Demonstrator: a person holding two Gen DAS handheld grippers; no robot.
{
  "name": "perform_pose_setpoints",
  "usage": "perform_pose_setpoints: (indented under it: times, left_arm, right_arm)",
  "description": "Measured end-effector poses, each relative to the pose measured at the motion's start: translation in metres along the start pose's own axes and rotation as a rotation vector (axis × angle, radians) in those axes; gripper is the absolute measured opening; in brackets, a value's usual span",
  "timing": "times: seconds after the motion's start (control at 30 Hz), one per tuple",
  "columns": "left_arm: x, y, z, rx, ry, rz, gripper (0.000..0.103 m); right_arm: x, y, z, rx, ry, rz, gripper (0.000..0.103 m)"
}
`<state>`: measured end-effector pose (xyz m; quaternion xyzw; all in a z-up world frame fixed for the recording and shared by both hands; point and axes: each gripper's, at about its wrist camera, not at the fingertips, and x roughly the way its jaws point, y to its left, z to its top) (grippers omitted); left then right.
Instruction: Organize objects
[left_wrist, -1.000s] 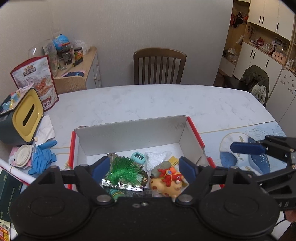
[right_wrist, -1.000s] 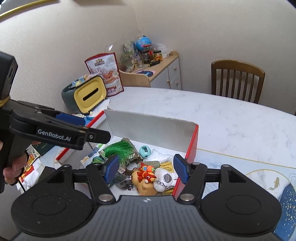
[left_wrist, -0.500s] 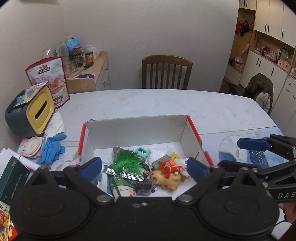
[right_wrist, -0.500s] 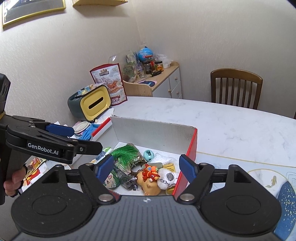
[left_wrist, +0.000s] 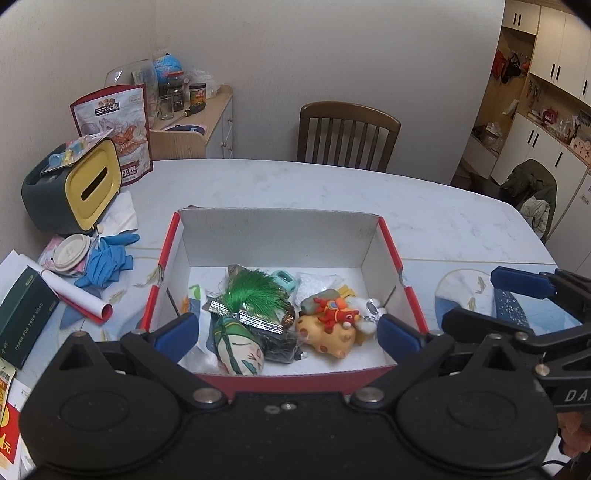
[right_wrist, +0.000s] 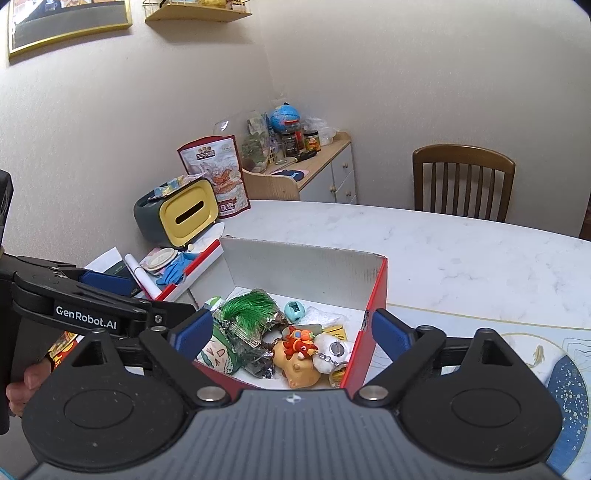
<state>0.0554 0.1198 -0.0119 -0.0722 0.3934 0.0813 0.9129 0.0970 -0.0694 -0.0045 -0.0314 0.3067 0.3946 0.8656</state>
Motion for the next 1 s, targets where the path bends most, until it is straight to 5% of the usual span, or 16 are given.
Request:
perform_pose_setpoints:
  times: [1.0]
  left_arm:
    - [-0.0035,-0.0081,-0.0047,-0.011,-0.004,0.044,0.102]
  right_arm:
    - [-0.0078,-0.0061,-0.0033,-0.001,-0.012,-0.026,0.094]
